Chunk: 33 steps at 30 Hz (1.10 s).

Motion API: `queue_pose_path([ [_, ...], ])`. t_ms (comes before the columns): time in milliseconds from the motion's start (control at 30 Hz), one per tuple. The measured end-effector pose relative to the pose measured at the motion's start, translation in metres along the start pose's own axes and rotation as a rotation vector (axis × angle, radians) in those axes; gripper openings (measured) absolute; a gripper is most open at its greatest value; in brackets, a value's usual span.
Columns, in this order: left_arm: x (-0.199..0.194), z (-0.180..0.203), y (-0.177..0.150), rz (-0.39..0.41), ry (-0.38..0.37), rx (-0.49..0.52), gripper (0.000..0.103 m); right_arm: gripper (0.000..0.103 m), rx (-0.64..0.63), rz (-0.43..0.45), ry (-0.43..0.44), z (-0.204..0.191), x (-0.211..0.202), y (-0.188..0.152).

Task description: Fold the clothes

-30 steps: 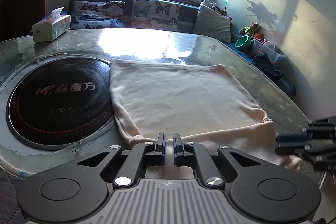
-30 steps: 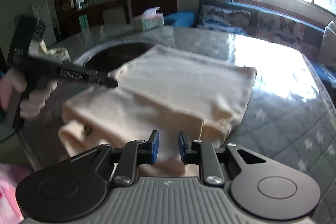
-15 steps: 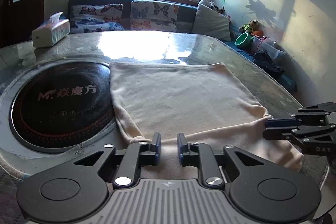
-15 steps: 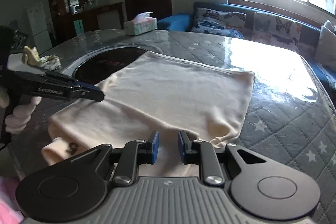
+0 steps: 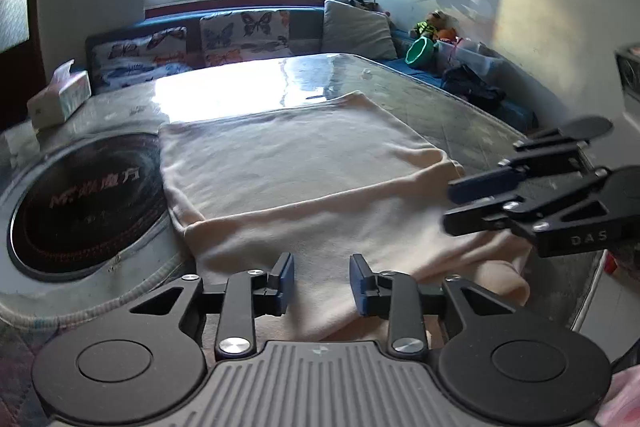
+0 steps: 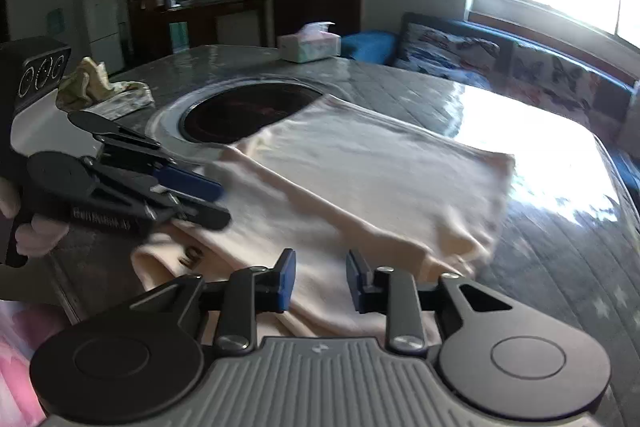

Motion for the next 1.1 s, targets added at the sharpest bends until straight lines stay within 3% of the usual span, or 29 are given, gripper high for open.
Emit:
queue_pose_path([
  [133, -0.004, -0.001, -0.006, -0.007, 0.002, 0.002, 0.034, 0.027, -0.014, -0.037, 0.018, -0.008, 0.013, -0.004],
  [300, -0.025, -0.002, -0.011, 0.002, 0.001, 0.033, 0.034, 0.028, -0.001, -0.040, 0.007, -0.002, 0.001, -0.008],
  [633, -0.050, 0.031, -0.041, -0.025, 0.005, 0.325, 0.035, 0.028, -0.002, -0.074, -0.008, 0.005, -0.015, -0.021],
  [967, -0.031, 0.050, -0.048, -0.008, -0.014, 0.489, 0.034, 0.035, -0.065, -0.072, -0.044, 0.004, -0.040, -0.025],
  [1100, -0.029, 0.046, -0.044, 0.011, -0.030, 0.474, 0.012, 0.039, -0.140, -0.076, -0.055, 0.001, -0.048, -0.030],
])
Point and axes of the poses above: each gripper's, at about its wrist camera, not at the fingertips, and x roughly the way its jaws point, z to its right, y to its top, the point moved 3 cm from there along x, roughly the way its jaws point, and after that the axes turned 9 degrees about -y, right-handed, at the moved point
